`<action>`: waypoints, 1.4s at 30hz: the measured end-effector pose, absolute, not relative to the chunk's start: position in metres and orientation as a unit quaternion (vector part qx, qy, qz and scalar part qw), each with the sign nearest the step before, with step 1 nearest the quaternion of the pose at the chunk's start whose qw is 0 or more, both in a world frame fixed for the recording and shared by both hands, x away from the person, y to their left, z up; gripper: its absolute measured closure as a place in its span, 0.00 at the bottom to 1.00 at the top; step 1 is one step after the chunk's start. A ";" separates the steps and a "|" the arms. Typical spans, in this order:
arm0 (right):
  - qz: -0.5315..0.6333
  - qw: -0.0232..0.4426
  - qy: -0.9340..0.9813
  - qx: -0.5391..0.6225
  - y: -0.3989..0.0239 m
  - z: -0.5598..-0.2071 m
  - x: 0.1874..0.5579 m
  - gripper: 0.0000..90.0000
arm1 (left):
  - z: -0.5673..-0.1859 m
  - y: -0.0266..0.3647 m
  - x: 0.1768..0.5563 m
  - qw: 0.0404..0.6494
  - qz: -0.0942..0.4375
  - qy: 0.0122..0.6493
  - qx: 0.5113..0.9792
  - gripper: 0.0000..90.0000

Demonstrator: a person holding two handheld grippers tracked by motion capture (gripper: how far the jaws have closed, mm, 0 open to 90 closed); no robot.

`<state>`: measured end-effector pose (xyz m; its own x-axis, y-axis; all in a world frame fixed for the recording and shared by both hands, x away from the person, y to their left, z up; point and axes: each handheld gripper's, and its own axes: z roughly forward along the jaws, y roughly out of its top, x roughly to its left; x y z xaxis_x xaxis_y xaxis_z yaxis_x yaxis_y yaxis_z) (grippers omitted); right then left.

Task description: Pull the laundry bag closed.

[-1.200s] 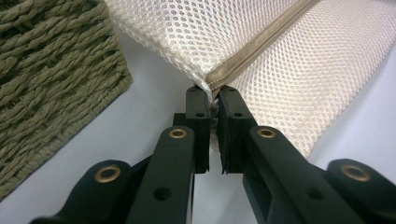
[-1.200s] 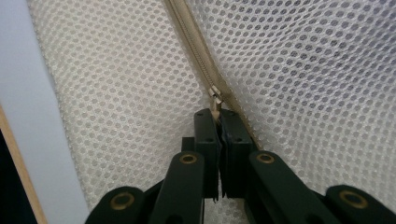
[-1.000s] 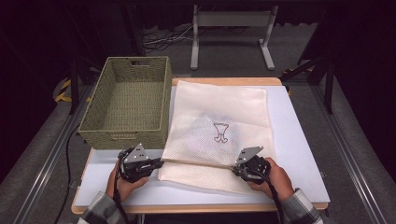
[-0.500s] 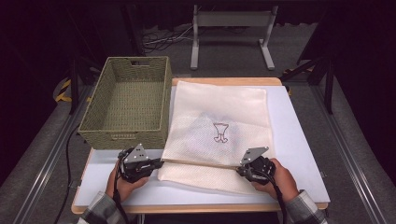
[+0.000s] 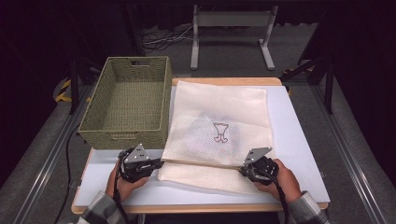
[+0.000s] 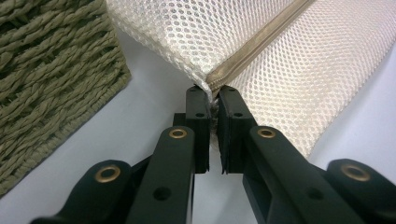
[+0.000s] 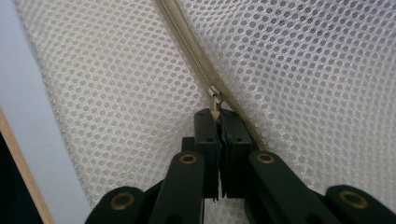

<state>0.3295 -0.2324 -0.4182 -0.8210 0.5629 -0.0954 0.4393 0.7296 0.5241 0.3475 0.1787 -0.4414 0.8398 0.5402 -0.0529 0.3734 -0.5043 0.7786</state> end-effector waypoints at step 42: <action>0.241 0.121 0.920 0.286 -0.248 -0.415 0.327 0.97 | -0.440 0.179 0.347 0.420 0.101 0.264 0.862 0.94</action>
